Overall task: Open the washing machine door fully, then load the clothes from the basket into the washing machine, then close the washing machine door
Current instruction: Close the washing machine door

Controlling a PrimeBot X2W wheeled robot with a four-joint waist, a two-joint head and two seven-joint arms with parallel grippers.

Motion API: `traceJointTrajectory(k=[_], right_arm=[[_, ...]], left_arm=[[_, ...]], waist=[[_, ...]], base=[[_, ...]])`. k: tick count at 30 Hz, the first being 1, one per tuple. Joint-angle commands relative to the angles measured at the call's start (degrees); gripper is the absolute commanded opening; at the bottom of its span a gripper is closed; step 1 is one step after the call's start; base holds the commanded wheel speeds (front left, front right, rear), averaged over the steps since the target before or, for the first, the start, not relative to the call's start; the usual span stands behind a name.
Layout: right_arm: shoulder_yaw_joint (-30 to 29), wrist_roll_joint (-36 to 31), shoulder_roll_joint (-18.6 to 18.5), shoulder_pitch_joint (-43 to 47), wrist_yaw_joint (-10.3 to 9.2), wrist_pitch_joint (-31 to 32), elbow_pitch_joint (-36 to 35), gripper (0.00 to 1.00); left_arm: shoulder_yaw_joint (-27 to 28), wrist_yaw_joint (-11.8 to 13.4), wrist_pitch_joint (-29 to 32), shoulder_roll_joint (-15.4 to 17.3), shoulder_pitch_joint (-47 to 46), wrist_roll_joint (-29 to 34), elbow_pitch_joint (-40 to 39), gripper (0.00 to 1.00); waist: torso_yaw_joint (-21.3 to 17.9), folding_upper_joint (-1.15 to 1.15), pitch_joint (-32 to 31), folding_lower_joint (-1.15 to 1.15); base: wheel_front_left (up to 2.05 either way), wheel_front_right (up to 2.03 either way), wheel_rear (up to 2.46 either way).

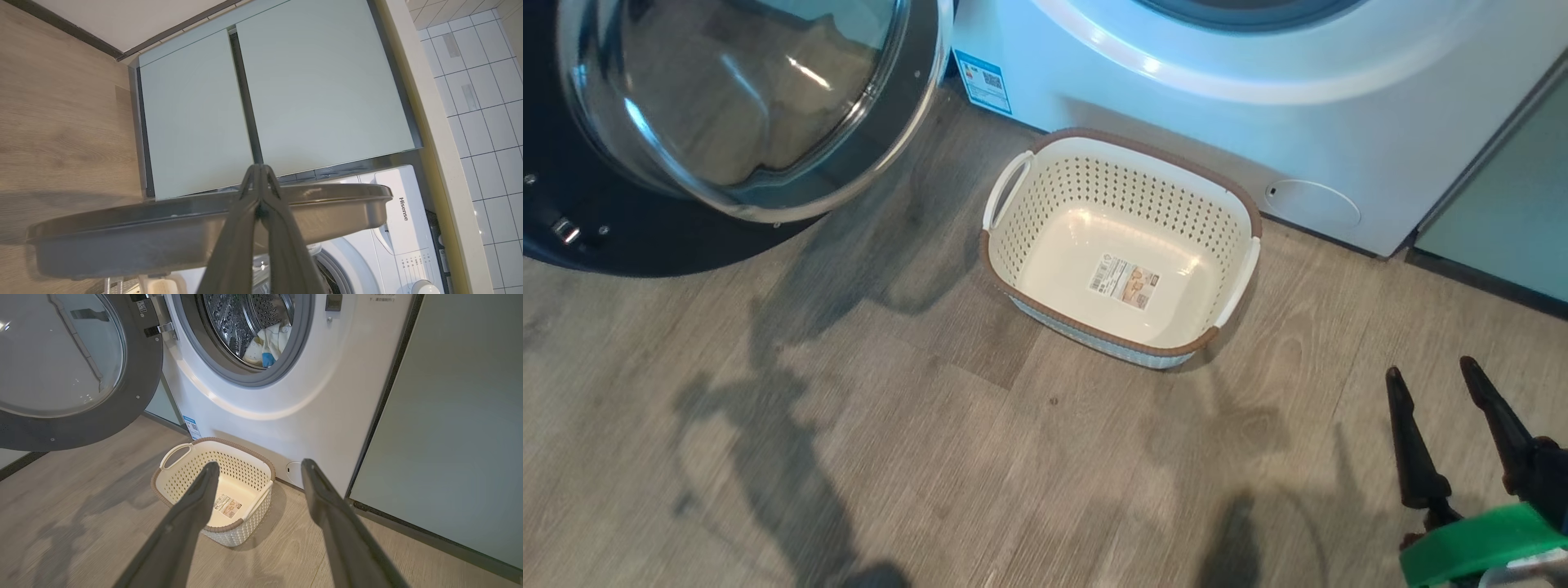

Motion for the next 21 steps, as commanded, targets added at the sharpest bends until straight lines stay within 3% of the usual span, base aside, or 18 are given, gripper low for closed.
traceJointTrajectory(k=[1,21], right_arm=[[1.1,-0.5,-1.0,-2.0,-0.16,0.0,-2.2,1.00],[0.8,-0.6,-1.2,-2.6,-0.16,0.8,-2.9,1.00]], left_arm=[[1.5,-0.5,0.1,3.7,-1.6,0.6,-1.9,0.00],[0.7,-0.5,2.2,2.1,-2.0,2.5,-1.4,0.00]], waist=[[-0.1,0.00,0.3,0.00],[-0.3,0.00,1.9,0.00]], base=[[0.00,0.00,0.00],[0.00,0.00,0.00]])
